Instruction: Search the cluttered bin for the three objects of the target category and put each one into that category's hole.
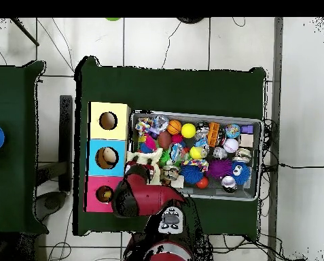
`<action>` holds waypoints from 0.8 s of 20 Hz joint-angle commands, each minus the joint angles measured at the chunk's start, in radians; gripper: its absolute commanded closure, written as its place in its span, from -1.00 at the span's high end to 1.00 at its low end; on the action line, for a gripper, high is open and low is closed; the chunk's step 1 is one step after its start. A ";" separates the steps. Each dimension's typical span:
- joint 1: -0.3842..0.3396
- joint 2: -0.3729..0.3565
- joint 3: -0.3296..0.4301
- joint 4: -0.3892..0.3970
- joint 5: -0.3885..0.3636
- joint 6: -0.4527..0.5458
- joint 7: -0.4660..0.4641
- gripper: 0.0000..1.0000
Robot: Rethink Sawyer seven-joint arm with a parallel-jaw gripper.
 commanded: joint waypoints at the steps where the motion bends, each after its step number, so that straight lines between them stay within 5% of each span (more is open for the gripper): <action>1: 0.007 0.138 0.041 -0.065 0.047 0.009 0.148 1.00; 8: -0.020 0.145 0.020 -0.073 -0.007 0.041 0.091 1.00; 16: -0.157 -0.028 -0.043 -0.044 -0.184 0.226 -0.075 1.00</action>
